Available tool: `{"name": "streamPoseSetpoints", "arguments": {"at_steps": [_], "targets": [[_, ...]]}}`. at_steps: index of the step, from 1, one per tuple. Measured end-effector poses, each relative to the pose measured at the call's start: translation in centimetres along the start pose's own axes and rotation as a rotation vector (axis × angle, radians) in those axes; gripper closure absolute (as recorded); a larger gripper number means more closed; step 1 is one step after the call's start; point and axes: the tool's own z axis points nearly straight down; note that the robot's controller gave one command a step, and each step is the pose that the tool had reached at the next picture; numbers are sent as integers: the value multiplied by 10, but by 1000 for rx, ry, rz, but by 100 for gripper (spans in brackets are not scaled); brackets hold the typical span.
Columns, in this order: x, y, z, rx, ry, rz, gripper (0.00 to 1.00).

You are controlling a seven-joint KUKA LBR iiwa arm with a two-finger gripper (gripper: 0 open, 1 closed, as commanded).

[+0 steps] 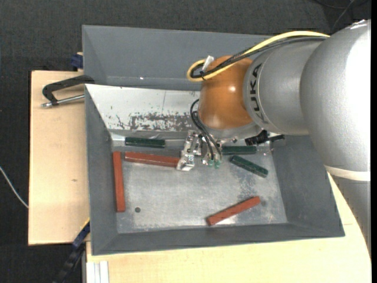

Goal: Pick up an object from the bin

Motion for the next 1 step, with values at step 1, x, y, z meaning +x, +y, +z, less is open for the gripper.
{"name": "streamPoseSetpoints", "arguments": {"at_steps": [1], "targets": [[0, 0, 0, 0, 0, 0, 100]]}}
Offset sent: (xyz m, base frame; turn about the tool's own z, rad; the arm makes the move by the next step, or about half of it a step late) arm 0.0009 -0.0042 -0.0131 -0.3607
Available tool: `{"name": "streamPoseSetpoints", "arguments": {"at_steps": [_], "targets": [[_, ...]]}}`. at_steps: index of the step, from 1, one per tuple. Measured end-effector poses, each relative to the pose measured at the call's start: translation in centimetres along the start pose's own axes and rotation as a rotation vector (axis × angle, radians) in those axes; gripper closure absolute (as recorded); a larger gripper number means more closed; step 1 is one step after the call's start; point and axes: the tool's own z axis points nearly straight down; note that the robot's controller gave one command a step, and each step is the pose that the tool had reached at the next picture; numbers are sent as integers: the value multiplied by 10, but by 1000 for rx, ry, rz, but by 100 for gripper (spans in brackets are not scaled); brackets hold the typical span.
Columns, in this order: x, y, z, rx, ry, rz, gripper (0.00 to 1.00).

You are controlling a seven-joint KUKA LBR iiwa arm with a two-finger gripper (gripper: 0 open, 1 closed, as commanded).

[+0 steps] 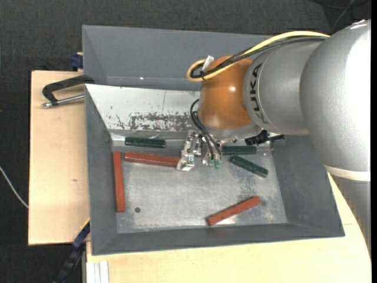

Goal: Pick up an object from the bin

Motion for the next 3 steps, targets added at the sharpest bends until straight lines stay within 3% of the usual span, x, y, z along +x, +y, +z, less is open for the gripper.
{"name": "streamPoseSetpoints", "arguments": {"at_steps": [1, 2, 3], "targets": [[0, 0, 0, 0, 0, -2, 100], [9, -1, 2, -1, -11, -197, 100], [8, 17, -178, -2, -11, -157, 100]]}}
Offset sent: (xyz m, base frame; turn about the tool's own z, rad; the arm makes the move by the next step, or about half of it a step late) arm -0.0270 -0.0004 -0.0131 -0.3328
